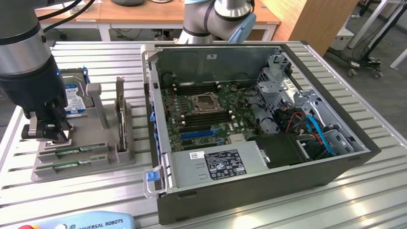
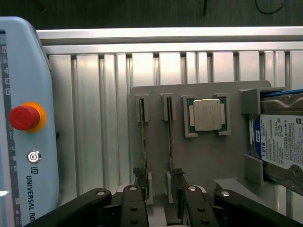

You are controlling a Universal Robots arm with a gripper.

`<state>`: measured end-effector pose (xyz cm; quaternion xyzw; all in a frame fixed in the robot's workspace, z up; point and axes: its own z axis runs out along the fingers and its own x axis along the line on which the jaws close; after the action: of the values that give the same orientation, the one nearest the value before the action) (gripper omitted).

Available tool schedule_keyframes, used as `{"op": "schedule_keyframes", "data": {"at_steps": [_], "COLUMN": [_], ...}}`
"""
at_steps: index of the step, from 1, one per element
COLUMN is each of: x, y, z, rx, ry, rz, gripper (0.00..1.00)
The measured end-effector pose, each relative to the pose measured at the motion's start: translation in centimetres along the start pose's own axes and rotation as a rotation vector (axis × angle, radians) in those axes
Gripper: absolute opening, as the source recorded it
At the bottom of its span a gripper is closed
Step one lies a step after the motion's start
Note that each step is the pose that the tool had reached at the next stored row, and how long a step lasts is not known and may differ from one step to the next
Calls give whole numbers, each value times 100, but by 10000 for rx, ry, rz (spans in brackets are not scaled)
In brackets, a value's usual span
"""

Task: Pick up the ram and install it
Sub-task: 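Pick up the ram and move it above insertion slot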

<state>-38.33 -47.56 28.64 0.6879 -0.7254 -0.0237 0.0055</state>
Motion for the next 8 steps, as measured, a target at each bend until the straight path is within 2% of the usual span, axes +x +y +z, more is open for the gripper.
{"op": "schedule_keyframes", "data": {"at_steps": [8], "x": [2], "y": [-2], "z": [38], "rx": [2], "ry": [1], "rz": [-2], "gripper": [36]}}
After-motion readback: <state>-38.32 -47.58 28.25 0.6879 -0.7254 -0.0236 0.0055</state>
